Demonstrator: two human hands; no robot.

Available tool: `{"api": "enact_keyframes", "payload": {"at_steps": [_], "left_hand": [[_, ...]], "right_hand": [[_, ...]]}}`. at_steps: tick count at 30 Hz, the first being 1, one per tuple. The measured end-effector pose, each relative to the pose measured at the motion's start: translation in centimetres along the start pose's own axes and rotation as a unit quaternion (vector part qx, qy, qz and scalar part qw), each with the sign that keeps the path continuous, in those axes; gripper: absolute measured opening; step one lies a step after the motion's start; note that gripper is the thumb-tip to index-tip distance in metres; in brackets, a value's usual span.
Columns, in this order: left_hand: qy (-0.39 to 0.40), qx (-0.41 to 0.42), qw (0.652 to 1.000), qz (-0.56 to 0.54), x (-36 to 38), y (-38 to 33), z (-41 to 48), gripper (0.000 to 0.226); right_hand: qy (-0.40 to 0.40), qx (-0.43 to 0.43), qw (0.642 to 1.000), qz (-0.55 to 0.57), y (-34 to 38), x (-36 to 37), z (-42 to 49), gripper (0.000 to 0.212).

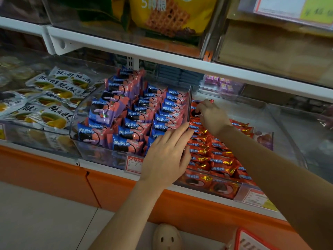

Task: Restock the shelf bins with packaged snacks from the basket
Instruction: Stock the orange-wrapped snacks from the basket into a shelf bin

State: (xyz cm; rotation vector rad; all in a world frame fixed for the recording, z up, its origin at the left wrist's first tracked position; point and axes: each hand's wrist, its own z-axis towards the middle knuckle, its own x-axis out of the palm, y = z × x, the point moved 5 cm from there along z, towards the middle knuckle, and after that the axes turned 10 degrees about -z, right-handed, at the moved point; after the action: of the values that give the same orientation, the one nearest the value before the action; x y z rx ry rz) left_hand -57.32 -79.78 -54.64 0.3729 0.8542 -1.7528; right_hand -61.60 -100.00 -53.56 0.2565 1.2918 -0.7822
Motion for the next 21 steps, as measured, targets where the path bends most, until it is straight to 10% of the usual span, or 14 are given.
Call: {"api": "enact_keyframes", "payload": {"at_steps": [10, 21], "left_hand": [[0.028, -0.036, 0.998, 0.032, -0.2, -0.7, 0.4, 0.039], [0.135, 0.048, 0.978, 0.151, 2.2, -9.4, -2.0, 0.061]], "right_hand": [[0.017, 0.047, 0.986, 0.157, -0.8, -3.0, -7.9, 0.038], [0.014, 0.024, 0.999, 0.031, -4.9, -4.2, -24.7, 0.048]]}}
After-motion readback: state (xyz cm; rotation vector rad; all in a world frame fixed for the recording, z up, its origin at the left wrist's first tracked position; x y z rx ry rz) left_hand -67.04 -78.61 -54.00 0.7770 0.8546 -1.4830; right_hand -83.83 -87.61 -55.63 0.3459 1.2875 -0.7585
